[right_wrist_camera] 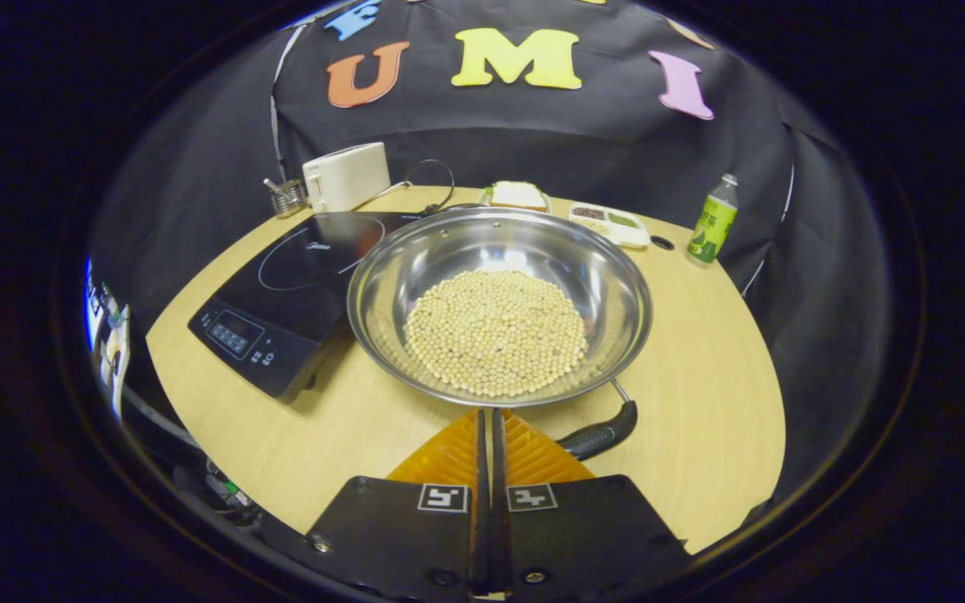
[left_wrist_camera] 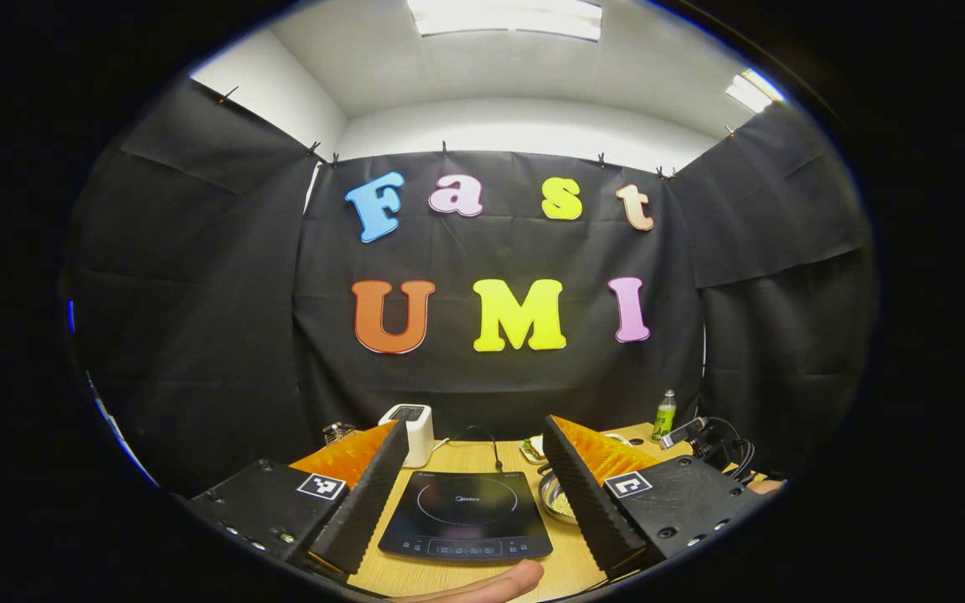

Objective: First push the handle of the pot to place it horizontally, then grasp the pot with both hands and set it on the induction cooktop.

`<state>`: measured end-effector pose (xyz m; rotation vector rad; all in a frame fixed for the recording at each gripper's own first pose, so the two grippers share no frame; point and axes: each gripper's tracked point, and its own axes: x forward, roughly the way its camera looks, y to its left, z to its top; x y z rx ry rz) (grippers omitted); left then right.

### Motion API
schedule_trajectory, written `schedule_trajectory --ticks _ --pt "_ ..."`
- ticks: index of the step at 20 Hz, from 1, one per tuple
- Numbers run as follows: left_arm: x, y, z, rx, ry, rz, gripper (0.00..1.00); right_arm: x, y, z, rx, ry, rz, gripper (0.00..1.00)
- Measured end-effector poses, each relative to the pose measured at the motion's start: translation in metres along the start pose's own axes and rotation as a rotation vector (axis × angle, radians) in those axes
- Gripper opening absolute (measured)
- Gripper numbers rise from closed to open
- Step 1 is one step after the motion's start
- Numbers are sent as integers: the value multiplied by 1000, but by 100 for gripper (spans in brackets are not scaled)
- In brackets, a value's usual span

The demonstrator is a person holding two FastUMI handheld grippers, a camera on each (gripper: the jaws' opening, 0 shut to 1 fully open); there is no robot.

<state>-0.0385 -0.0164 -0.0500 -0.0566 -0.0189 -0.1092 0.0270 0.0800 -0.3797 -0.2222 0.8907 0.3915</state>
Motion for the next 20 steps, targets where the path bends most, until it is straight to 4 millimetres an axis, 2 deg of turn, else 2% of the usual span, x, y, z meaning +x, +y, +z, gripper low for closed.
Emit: schedule_trajectory --ticks 5,7,11,13,15,16,17,18,20 --pt "1 -5 1 1 -8 -7 96 -2 -26 3 -38 -24 -41 1" --pt "2 -12 1 -4 -9 -21 96 -2 -38 4 -42 -36 -63 0" --pt "7 -17 -5 10 6 -29 96 1 -52 7 -43 -54 -81 4" --pt "9 -20 -9 11 17 -33 96 4 -60 8 -24 -56 -78 1" --pt "12 -25 -10 10 21 -35 96 6 -70 11 8 -56 -82 4" --pt "14 -28 -10 12 22 -38 96 8 -74 12 24 -56 -85 1" --pt "16 -30 -11 13 23 -40 96 10 -78 13 37 -57 -88 4" --pt "17 -33 -14 15 25 -44 96 11 -82 15 48 -58 -91 1" --pt "22 -41 -18 21 33 -60 96 13 -89 17 63 -63 -100 4"
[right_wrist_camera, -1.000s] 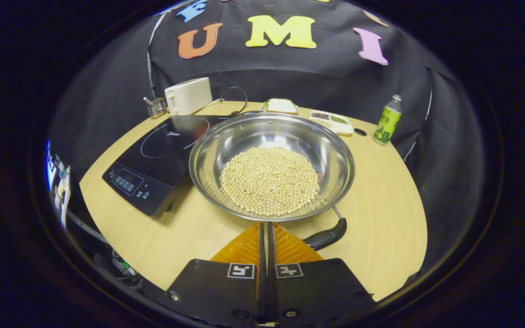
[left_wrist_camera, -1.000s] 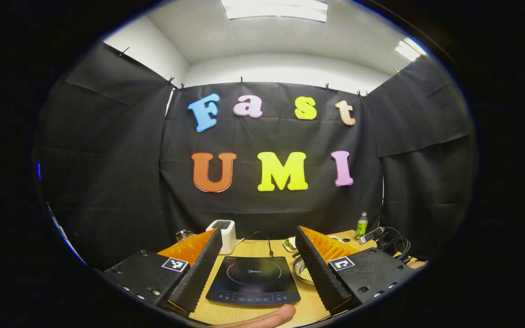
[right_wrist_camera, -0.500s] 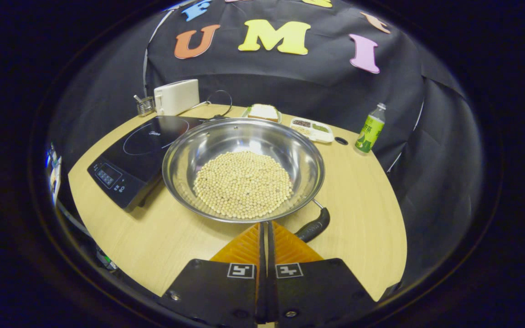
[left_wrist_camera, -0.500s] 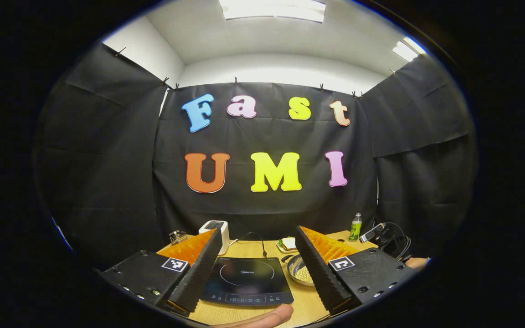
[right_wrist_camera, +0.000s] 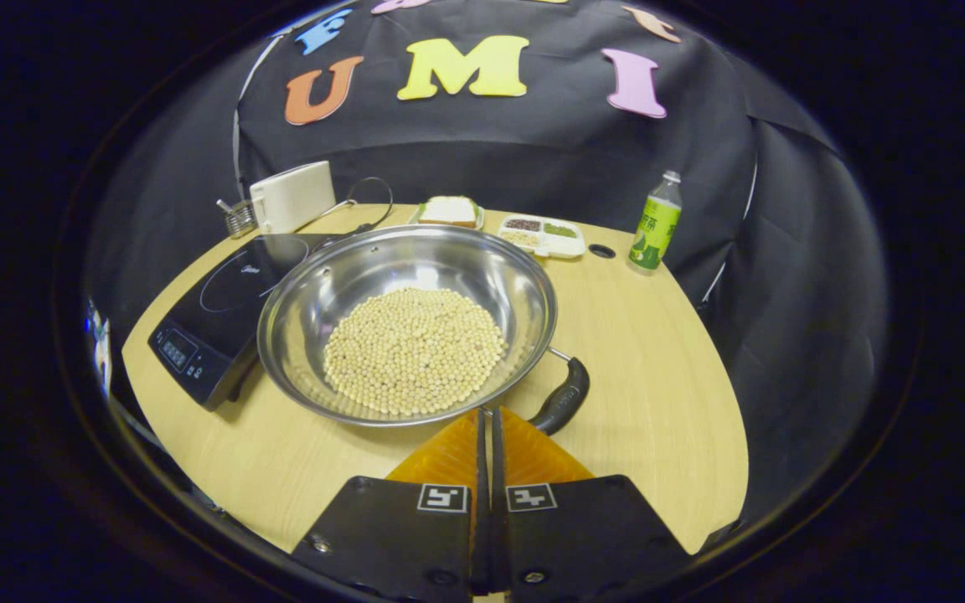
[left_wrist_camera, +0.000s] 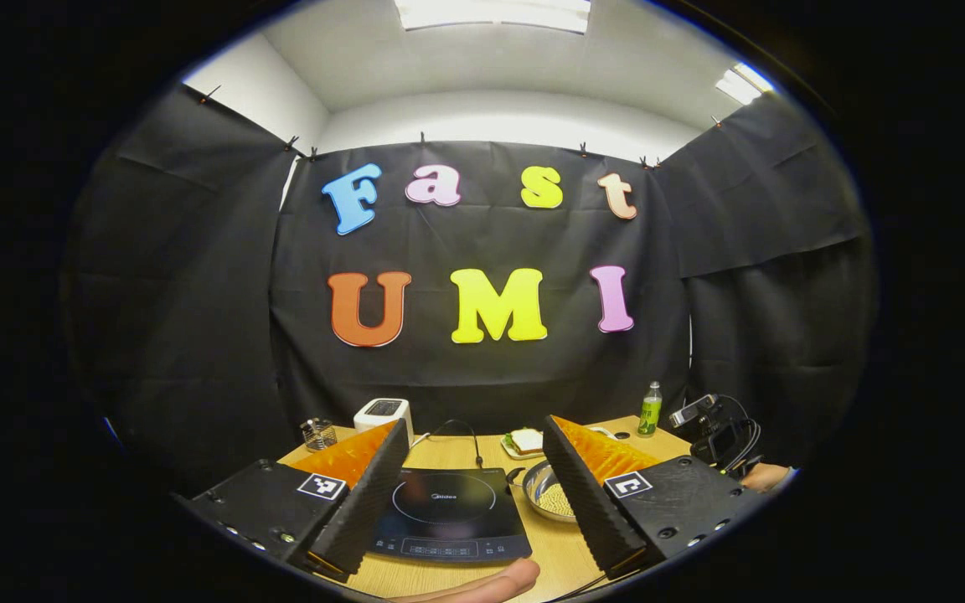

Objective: First push the handle of the pot to place it horizontally, then grasp the pot with both hands and set it on the induction cooktop.

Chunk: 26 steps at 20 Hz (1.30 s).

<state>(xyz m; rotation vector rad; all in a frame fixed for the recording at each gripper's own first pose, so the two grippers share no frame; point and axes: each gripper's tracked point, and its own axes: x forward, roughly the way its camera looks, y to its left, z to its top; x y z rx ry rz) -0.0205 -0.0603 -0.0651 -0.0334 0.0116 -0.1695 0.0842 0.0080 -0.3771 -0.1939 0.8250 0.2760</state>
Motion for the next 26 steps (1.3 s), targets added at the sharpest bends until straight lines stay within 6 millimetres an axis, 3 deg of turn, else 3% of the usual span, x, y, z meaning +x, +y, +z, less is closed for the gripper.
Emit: schedule_trajectory --ticks 6,12,18,26 --pt "14 -20 -14 3 40 -34 96 11 -28 12 9 -29 -53 4" --pt "16 -32 -7 -47 29 -63 96 22 -45 29 8 -66 -55 4" --pt "23 -24 -6 -68 24 -37 96 41 -57 45 -10 -98 -50 4" --pt "57 -31 -8 -114 60 -41 96 58 -60 59 56 -83 -29 4"
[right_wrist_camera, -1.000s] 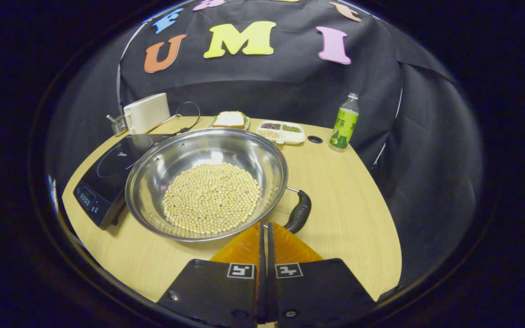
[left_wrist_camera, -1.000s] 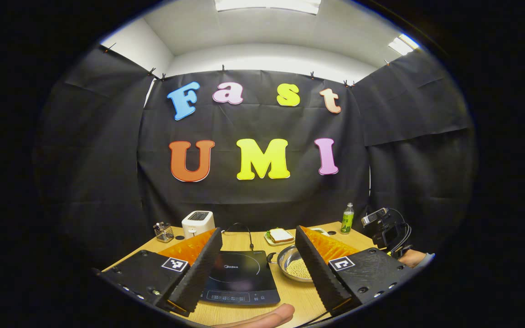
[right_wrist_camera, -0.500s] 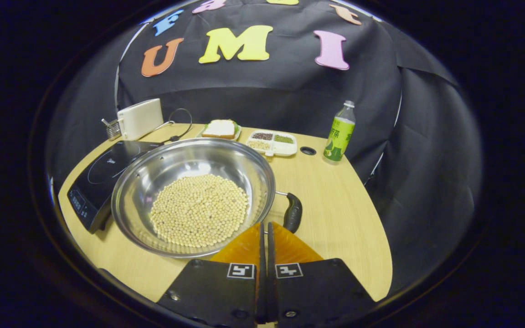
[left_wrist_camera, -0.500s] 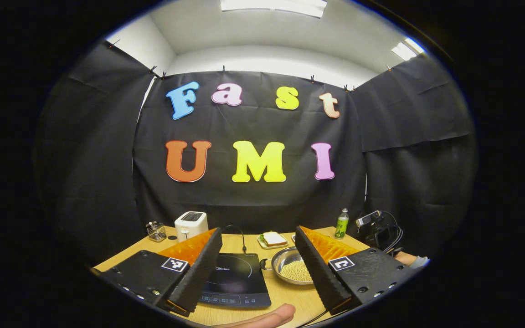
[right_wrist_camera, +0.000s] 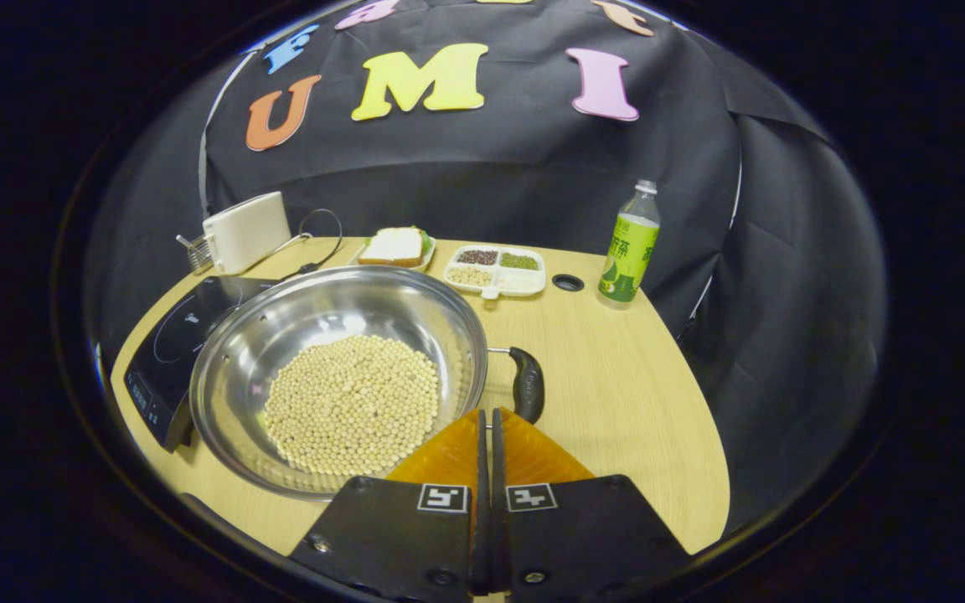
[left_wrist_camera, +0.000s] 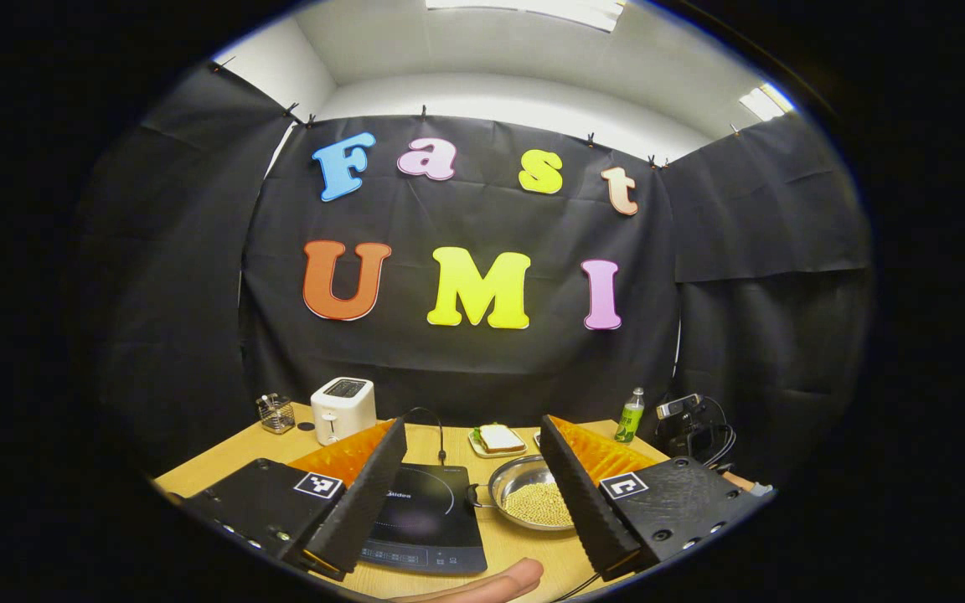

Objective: First push the handle of the pot to place it horizontally, then grasp the pot with both hands and set it on the induction cooktop.

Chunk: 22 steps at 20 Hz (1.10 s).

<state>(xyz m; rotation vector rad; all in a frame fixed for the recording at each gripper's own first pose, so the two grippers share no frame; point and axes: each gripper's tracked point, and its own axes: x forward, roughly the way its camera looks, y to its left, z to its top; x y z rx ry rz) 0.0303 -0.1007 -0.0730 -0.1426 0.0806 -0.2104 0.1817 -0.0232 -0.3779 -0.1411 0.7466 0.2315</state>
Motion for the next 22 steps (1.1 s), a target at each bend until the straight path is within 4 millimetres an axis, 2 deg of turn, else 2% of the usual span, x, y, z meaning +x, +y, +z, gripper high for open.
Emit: schedule_trajectory --ticks 3,6,8,10,11,12,15,17,20,22 --pt "14 -3 -2 0 23 1 95 1 0 2 66 0 40 1" --pt "29 -9 -11 -23 58 -12 95 -3 -8 9 95 -19 47 4" --pt "42 -6 -19 -32 81 3 95 -9 -20 17 93 -41 21 4" --pt "53 -6 -30 -33 111 12 95 -21 -19 30 112 -75 44 5" --pt "61 -6 -37 -36 125 17 95 -24 -22 36 125 -94 45 17" --pt "68 -6 -44 -42 138 18 95 -26 -28 43 142 -115 35 22" --pt "89 -10 -64 -65 178 10 95 -42 -31 59 141 -167 48 89" --pt "100 -11 -77 -47 210 15 95 -47 -36 64 155 -174 23 99" --pt "118 -15 -98 -11 262 10 95 -51 -34 66 205 -154 29 98" --pt "126 -21 -121 -1 324 -5 95 -50 -33 66 222 -138 38 98"
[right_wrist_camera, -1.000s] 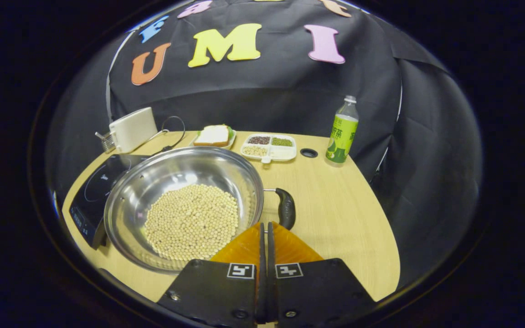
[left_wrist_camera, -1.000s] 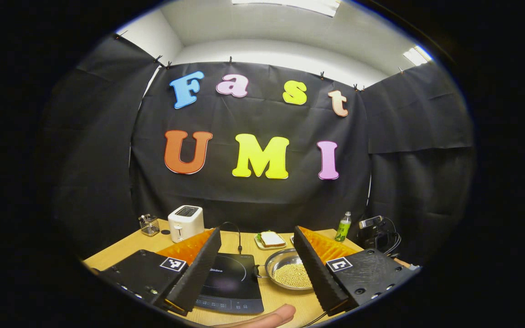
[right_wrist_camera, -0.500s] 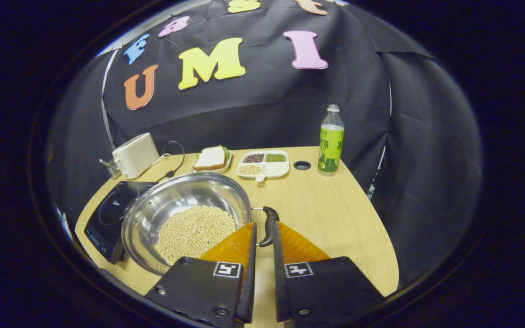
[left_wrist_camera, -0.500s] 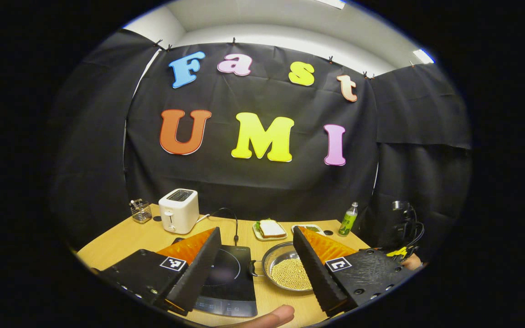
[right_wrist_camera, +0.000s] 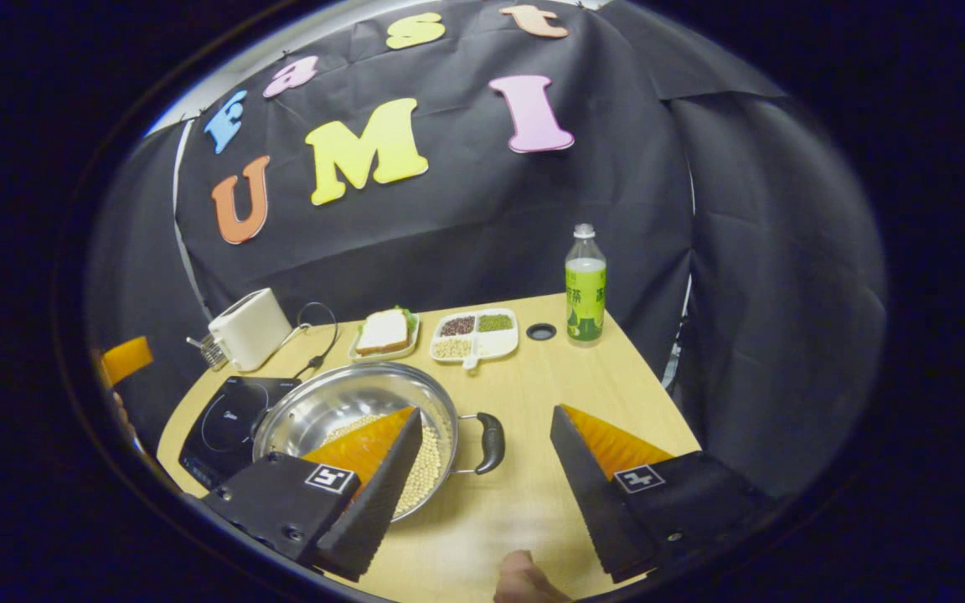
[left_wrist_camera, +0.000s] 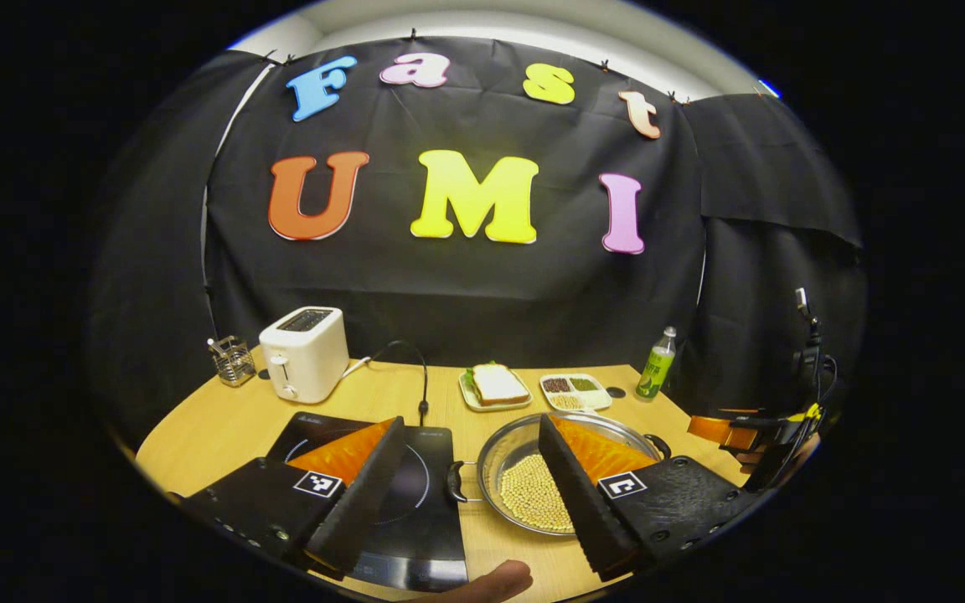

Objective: First push the handle of the pot to place it horizontally, then grasp the pot with both hands and set it on the induction cooktop.

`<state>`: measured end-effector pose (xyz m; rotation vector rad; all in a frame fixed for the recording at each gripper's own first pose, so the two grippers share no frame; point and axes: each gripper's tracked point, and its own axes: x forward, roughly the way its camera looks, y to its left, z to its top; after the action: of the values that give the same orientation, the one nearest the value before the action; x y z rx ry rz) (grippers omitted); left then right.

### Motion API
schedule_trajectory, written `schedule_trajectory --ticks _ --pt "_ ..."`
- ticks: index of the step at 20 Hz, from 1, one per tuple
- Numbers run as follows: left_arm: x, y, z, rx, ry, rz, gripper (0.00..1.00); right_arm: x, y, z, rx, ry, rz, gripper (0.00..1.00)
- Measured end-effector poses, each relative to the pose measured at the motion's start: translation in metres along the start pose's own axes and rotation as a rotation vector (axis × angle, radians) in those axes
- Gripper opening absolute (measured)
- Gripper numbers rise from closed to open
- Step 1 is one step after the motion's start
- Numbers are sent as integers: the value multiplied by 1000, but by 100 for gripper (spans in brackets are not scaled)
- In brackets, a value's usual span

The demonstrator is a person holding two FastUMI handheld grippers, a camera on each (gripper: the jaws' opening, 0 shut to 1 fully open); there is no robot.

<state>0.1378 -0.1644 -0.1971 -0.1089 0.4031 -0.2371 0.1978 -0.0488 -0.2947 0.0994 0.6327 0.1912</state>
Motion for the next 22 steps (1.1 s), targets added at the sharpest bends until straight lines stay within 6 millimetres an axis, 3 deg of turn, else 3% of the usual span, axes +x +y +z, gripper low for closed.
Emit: schedule_trajectory --ticks 4,6,12,17,22 --pt "31 -2 -30 44 87 14 95 12 -6 4 0 -9 -35 94" --pt "45 -9 -48 36 143 -5 95 19 -5 1 -3 10 -28 96" --pt "85 -1 -97 55 278 15 95 49 2 -13 37 64 5 96" --pt "104 6 -125 59 342 26 96 76 1 -38 47 128 -5 96" --pt "115 11 -139 54 373 34 96 92 11 -58 -9 174 1 93"
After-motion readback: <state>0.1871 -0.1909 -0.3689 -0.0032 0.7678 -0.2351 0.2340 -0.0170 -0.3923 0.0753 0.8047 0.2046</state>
